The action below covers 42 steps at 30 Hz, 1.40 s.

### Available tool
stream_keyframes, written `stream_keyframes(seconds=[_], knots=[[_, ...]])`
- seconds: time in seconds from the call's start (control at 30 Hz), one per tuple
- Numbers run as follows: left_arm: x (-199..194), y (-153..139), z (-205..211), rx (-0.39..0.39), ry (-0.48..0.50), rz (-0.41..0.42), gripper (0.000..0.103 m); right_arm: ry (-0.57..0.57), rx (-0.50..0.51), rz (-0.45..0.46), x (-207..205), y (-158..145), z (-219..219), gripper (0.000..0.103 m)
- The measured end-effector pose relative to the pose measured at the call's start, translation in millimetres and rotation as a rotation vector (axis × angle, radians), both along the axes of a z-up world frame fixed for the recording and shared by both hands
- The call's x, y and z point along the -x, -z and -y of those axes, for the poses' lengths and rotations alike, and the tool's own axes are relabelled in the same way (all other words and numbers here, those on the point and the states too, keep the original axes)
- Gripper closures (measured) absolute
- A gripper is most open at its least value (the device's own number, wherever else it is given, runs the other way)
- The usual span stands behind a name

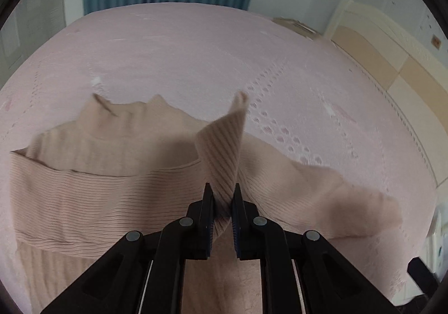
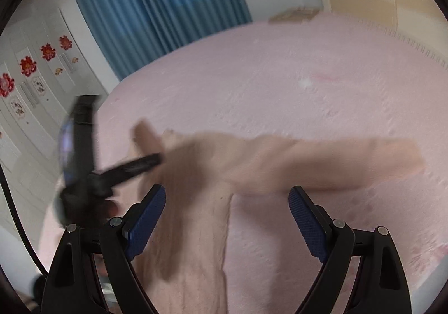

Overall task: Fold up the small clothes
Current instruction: 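Fold the held sleeve across the sweater body with the left tool, then release, then grasp the other sleeve cuff with the right tool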

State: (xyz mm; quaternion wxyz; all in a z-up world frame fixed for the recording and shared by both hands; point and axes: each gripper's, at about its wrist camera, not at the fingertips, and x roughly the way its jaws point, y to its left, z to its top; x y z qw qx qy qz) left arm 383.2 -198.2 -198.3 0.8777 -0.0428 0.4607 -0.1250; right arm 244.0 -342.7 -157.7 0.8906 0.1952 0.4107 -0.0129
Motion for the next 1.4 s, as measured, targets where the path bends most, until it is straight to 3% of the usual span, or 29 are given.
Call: stream_keyframes(seconds=[0.07, 0.2, 0.27, 0.3, 0.37, 0.47, 0.57, 0.63, 0.7, 0.8, 0.9, 1.0, 1.2, 1.4], knots=[[1.8, 4.9, 2.7, 0.015, 0.020, -0.015, 0.080, 0.013, -0.002, 0.000, -0.4, 0.9, 2.9, 0.015], [2.9, 7.4, -21.7, 0.076, 0.011, -0.087, 0.049, 0.017, -0.035, -0.002, -1.7, 4.2, 4.3, 0.015], [11.6, -1.2, -47.0, 0.077, -0.041, -0.050, 0.046, 0.014, -0.038, -0.014, -2.5, 7.7, 2.6, 0.015], [16.1, -3.1, -57.8, 0.077, -0.058, -0.037, 0.034, 0.007, -0.041, -0.018, -3.3, 9.1, 0.0, 0.015], [24.1, -5.5, -87.8, 0.055, -0.111, -0.006, 0.028, -0.013, -0.044, -0.019, -4.4, 10.9, -3.3, 0.015], [31.8, -4.2, -128.7, -0.017, -0.169, 0.015, 0.028, -0.032, 0.008, -0.025, -5.0, 13.6, -17.5, 0.015], [37.6, 5.5, -173.9, -0.155, -0.239, -0.009, 0.028, -0.056, 0.078, -0.035, -9.3, 19.2, -34.2, 0.016], [42.8, 10.0, -205.7, -0.223, -0.289, -0.016, 0.028, -0.082, 0.096, -0.044, -12.8, 25.2, -45.0, 0.026], [45.4, 14.0, -233.1, -0.249, -0.340, -0.014, 0.028, -0.111, 0.120, -0.051, -20.6, 35.6, -59.0, 0.053], [37.0, 17.3, -265.6, -0.263, -0.403, -0.056, 0.028, -0.119, 0.177, -0.077, -29.0, 51.1, -75.6, 0.073], [28.5, 17.7, -277.8, -0.160, -0.418, -0.065, 0.028, -0.122, 0.233, -0.103, -35.7, 66.6, -90.0, 0.076], [23.9, 23.1, -289.9, -0.107, -0.431, -0.098, 0.028, -0.129, 0.262, -0.094, -41.9, 63.8, -94.9, 0.076], [26.3, 21.5, -288.4, -0.076, -0.410, -0.099, 0.028, -0.108, 0.225, -0.109, -69.9, 66.1, -88.3, 0.073], [25.9, 21.9, -289.9, -0.074, -0.397, -0.105, 0.028, -0.059, 0.291, -0.221, -94.3, 105.8, -87.3, 0.073]])
